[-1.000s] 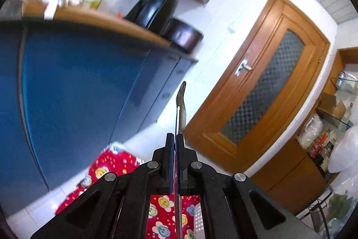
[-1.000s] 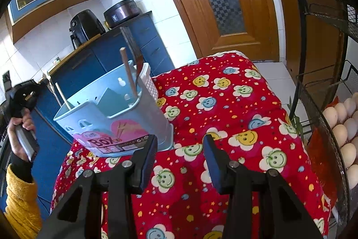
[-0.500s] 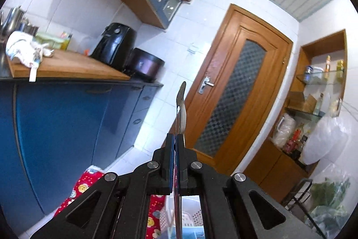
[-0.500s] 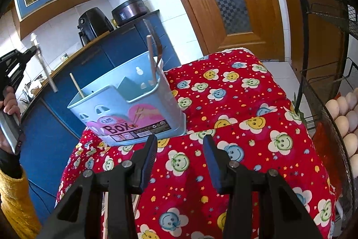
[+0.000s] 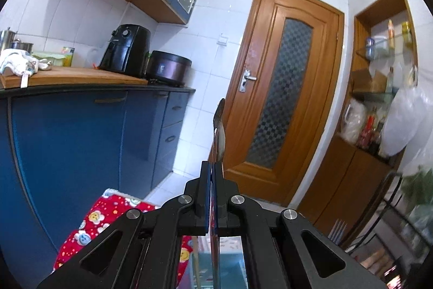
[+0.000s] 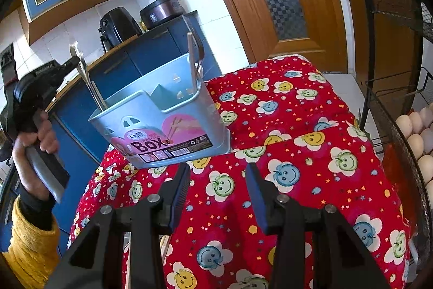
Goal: Organize utensils
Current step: 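Lift the knife with the left tool and carry it over the blue holder, then lower the knife into the holder and open the left tool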
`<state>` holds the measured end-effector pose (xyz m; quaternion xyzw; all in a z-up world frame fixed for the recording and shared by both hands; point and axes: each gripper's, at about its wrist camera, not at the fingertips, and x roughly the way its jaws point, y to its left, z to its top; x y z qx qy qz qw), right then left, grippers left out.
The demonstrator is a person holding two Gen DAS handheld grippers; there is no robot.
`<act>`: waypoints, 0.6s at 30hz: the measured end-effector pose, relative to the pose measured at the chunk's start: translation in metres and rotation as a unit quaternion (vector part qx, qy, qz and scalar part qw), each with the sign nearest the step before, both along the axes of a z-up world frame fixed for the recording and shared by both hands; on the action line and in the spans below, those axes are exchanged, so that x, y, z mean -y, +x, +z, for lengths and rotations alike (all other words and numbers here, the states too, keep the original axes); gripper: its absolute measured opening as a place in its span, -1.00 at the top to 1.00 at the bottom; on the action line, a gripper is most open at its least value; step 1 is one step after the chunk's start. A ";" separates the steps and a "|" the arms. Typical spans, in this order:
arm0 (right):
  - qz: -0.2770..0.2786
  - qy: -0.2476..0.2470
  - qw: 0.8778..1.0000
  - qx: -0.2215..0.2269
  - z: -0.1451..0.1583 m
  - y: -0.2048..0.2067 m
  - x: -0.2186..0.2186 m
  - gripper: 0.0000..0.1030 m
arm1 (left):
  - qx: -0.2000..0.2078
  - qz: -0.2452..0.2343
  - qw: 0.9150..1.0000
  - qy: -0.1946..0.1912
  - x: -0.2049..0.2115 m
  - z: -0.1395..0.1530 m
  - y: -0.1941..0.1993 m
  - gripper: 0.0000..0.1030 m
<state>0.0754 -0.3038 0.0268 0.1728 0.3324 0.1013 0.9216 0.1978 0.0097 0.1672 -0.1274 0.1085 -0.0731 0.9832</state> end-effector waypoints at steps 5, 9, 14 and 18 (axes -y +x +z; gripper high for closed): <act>0.000 0.006 1.000 -0.004 -0.004 0.001 -0.001 0.11 | -0.007 -0.001 1.000 0.028 0.008 -0.014 -0.005 0.98; 0.003 0.010 1.000 -0.004 -0.005 -0.001 -0.002 0.11 | -0.021 -0.014 0.998 0.051 0.017 -0.021 -0.007 0.98; 0.003 0.013 1.000 -0.003 -0.003 -0.004 -0.002 0.11 | -0.043 -0.025 0.997 0.060 0.022 -0.026 -0.011 0.97; 0.003 0.014 1.000 0.000 -0.002 -0.008 -0.002 0.11 | -0.063 -0.036 0.996 0.059 0.020 -0.029 -0.016 0.80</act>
